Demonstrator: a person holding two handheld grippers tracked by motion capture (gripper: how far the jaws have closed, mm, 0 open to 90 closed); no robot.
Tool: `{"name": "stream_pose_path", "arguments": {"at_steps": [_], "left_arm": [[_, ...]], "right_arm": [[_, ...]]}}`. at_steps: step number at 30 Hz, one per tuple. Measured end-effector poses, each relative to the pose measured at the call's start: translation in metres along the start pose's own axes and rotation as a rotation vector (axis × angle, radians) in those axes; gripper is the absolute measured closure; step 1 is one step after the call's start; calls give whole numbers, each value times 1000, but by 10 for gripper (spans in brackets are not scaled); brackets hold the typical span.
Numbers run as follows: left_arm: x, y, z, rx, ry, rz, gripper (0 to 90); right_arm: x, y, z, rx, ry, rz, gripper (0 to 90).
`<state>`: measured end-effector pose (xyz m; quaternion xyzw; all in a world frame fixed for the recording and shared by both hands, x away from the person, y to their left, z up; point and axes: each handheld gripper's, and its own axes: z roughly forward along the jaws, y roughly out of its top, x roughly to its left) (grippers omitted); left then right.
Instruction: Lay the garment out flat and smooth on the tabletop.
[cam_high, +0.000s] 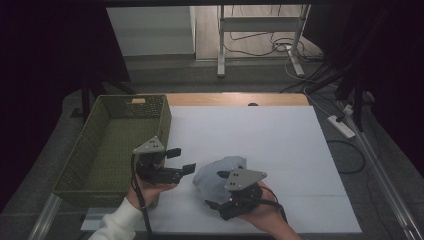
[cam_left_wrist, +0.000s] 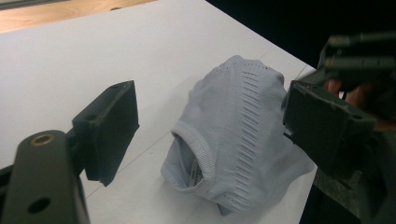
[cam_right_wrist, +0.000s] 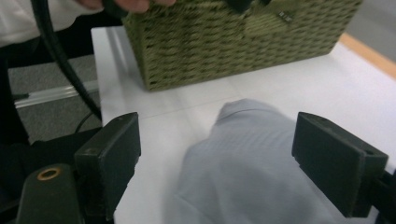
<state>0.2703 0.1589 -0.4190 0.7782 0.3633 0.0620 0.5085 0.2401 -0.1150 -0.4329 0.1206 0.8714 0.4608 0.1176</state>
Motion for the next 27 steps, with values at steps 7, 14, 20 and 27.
{"name": "stream_pose_path", "arguments": {"at_steps": [7, 14, 20, 27], "left_arm": [[0, 0, 1, 1, -2, -1, 188], [0, -1, 2, 7, -3, -2, 190], [0, -1, 3, 12, -5, 0, 194], [0, -2, 3, 10, -4, -2, 195]], "right_arm": [[8, -12, 22, 69, 20, 4, 163], [4, -20, 31, 103, 13, 25, 164], [0, -28, 37, 148, -4, 38, 164], [0, -41, 48, 219, -35, 22, 179]]}}
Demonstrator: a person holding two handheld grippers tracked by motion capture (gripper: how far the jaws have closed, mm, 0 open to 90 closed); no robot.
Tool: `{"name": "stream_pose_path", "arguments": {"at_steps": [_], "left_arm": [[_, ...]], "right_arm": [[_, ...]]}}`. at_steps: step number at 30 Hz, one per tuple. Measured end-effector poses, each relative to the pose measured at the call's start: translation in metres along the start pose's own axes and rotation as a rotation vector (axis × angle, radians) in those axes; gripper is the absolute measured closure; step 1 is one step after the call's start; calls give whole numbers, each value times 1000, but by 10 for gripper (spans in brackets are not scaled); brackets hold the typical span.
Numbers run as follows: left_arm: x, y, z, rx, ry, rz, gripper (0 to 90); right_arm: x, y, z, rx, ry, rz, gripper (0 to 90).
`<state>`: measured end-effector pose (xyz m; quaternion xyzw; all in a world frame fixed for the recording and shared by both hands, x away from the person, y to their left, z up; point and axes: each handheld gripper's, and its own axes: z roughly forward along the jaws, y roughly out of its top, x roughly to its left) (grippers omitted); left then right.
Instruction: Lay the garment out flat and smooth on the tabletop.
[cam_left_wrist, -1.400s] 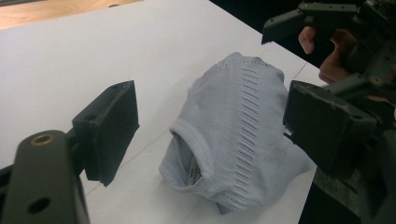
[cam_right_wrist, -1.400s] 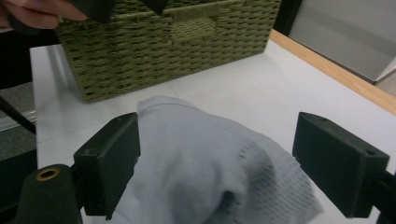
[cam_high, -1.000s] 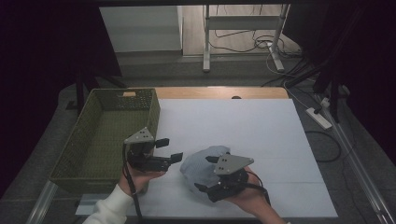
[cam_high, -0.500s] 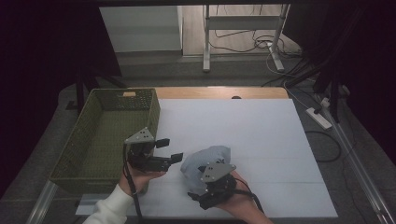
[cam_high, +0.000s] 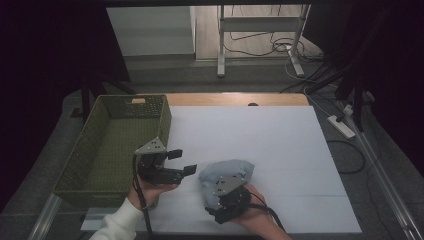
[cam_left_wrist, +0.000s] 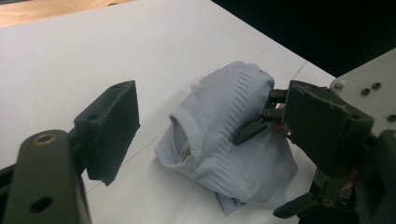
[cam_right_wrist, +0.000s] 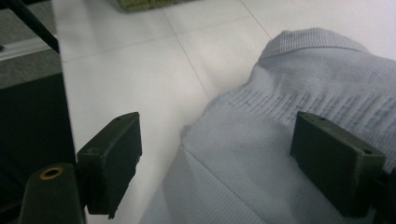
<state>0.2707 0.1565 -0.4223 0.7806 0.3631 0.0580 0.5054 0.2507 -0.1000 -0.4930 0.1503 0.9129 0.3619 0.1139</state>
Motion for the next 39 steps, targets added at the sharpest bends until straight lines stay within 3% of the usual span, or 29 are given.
{"name": "stream_pose_path", "arguments": {"at_steps": [5, 8, 17, 24, 26, 28, 30, 32, 39], "left_arm": [[0, 0, 0, 0, 0, 0, 195], [-1, 0, 0, 0, 1, 1, 195], [-1, -1, 1, 6, 0, 1, 195], [-2, -1, 2, 7, 0, 4, 195], [-2, 0, 1, 7, 0, 5, 195], [-2, 0, 1, 5, 0, 4, 195], [-1, 0, 0, 3, 0, 4, 195], [0, 0, 0, 2, 0, 3, 196], [0, 0, 0, 2, -2, 3, 195]], "right_arm": [[0, -3, 4, 33, -53, -5, 231], [1, -5, 7, 59, -96, -34, 260], [3, -6, 9, 86, -149, -72, 333], [4, -4, 9, 118, -210, -120, 543], [2, -4, 7, 121, -205, -115, 611], [0, -4, 5, 104, -183, -96, 734], [-2, -5, 2, 86, -154, -58, 769], [-4, -5, -2, 70, -142, -55, 803], [-13, -2, -31, -30, -184, -13, 833]]}}
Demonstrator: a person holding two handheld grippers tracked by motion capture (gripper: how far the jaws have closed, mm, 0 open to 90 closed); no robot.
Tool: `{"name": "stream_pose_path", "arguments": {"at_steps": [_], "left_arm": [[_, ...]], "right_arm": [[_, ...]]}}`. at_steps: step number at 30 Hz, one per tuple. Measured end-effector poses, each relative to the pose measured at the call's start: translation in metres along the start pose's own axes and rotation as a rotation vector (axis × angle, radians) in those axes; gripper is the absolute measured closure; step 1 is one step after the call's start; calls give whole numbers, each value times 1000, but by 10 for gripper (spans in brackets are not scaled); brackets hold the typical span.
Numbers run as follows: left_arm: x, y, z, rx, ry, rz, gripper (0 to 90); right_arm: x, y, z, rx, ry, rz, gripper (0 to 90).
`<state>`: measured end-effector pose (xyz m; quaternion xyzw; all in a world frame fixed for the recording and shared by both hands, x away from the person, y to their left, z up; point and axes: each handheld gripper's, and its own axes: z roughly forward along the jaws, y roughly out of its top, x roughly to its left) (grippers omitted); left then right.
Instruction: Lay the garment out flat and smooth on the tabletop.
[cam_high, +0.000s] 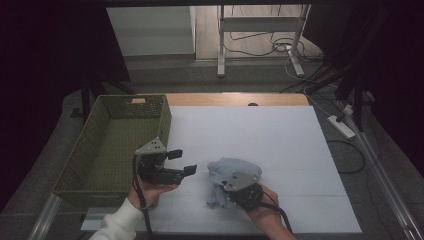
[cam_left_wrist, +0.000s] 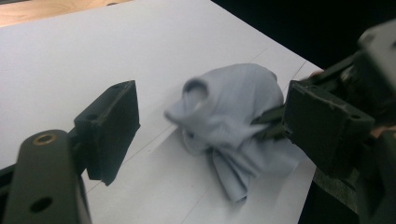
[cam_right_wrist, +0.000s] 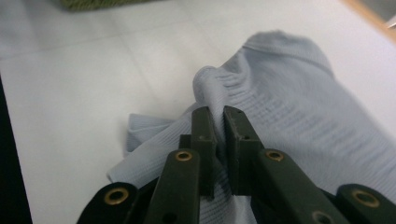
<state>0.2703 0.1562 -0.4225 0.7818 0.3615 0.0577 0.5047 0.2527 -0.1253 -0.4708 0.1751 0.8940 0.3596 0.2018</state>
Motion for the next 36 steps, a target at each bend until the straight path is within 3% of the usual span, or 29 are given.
{"name": "stream_pose_path", "arguments": {"at_steps": [2, 8, 12, 14, 20, 22, 36], "left_arm": [[0, 0, 0, 3, 1, 4, 196], [-1, 0, 2, 5, -3, 1, 196], [-2, 0, 4, 9, -4, 3, 196], [-3, 0, 4, 12, -5, 6, 196], [-2, 0, 4, 12, -3, 3, 196], [-3, 0, 4, 10, -3, 3, 195], [-3, -1, 7, 21, -4, 6, 196]], "right_arm": [[-7, 0, -11, -4, -4, 16, 835], [-34, -15, -51, -59, -100, 93, 834], [-56, -31, -64, -75, -131, 178, 830], [-63, -36, -67, -71, -139, 195, 829], [-84, -53, -71, 28, -206, 263, 826], [-91, -60, -74, 37, -211, 304, 825], [-109, -85, -76, 139, -271, 372, 746]]}}
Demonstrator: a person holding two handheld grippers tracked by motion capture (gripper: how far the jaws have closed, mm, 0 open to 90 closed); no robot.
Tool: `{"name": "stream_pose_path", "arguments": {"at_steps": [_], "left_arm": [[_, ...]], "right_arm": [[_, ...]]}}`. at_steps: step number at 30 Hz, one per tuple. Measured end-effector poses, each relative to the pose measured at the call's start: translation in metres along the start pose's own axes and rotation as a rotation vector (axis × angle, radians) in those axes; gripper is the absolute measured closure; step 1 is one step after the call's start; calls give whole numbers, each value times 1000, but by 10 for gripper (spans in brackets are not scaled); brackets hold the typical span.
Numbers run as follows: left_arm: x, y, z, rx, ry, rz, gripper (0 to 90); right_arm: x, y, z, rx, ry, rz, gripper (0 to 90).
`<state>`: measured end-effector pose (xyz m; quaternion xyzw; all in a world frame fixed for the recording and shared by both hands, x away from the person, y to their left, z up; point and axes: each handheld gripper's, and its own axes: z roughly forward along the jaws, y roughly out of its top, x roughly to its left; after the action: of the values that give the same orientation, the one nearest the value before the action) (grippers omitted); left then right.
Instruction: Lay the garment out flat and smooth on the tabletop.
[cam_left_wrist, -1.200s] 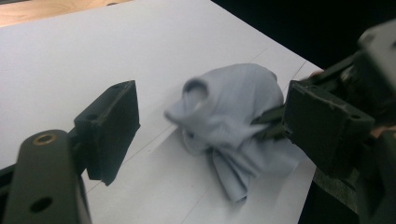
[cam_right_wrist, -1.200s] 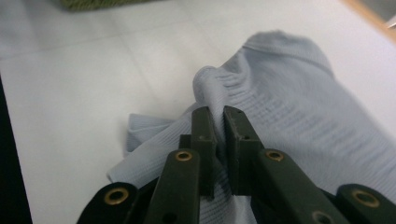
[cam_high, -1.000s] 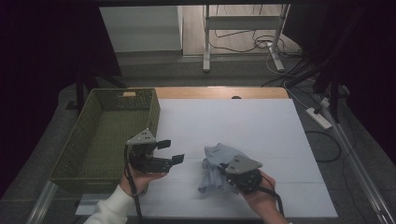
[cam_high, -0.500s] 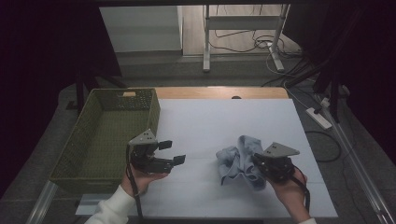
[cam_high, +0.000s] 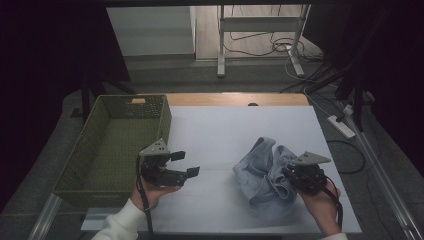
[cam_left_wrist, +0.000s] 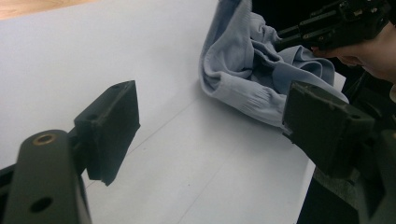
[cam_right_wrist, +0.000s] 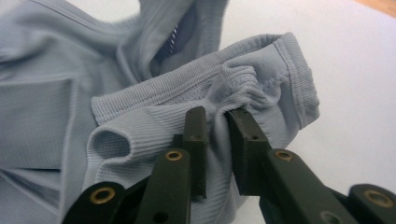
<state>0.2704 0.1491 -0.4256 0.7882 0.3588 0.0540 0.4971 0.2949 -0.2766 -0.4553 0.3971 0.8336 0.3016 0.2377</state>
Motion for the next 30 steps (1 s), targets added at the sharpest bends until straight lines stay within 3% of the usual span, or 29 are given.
{"name": "stream_pose_path", "arguments": {"at_steps": [7, 12, 19, 23, 30], "left_arm": [[-1, 0, 1, 0, -2, 3, 195], [-2, 0, 1, 2, -1, 6, 196], [-2, 0, 2, 3, -2, 5, 196], [-3, 0, 2, 3, -3, 6, 195], [-3, 0, 2, 5, -3, 10, 196]], "right_arm": [[-4, 3, -8, -42, -44, 22, 517], [0, 9, -19, -120, -73, 10, 443], [22, 22, -22, -182, -15, -41, 391], [38, 27, -17, -193, 78, -53, 377], [76, 28, 11, -113, 191, -114, 344]]}}
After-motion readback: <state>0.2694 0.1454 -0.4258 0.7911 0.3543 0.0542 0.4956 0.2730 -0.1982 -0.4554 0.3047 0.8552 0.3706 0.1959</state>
